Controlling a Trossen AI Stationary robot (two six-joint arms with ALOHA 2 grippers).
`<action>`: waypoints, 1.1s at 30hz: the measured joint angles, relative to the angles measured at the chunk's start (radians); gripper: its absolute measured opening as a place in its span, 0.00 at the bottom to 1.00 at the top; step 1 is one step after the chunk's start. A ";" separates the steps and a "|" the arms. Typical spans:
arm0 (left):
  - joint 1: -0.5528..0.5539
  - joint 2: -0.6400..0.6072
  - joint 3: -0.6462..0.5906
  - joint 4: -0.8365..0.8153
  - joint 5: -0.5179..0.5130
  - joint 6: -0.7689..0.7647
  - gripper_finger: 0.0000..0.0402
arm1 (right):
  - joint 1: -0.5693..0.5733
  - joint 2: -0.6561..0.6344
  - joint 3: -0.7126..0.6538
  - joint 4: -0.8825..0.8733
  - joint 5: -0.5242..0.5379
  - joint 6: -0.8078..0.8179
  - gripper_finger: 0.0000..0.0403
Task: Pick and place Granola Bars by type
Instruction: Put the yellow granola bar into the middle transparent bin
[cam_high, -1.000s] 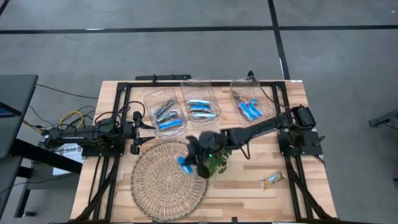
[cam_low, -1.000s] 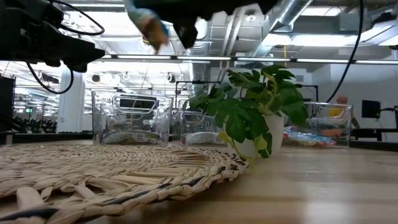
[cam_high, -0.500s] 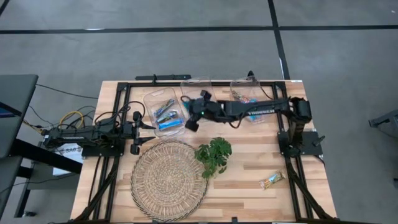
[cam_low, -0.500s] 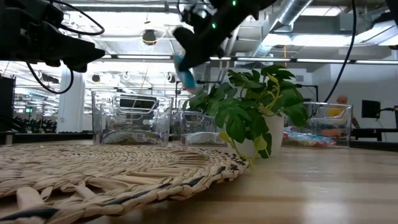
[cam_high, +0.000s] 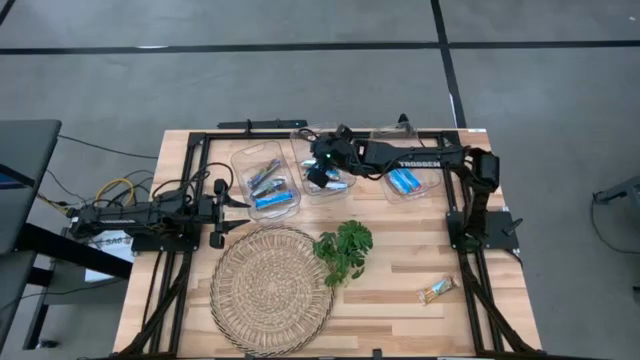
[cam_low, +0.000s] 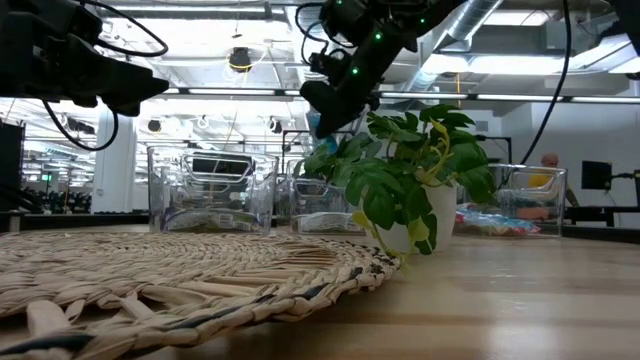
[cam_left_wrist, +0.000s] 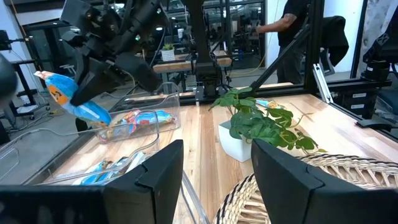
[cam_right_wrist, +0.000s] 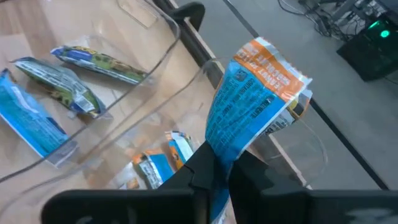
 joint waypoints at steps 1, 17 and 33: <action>0.000 0.000 0.000 0.000 0.000 0.000 0.46 | -0.003 0.000 0.000 -0.001 0.000 -0.002 0.08; 0.000 0.000 0.000 0.000 0.000 0.000 0.46 | 0.009 0.000 0.000 -0.018 -0.075 0.010 0.46; 0.000 0.000 0.000 0.000 0.000 0.000 0.46 | 0.237 0.000 0.000 -0.040 -1.267 0.055 0.50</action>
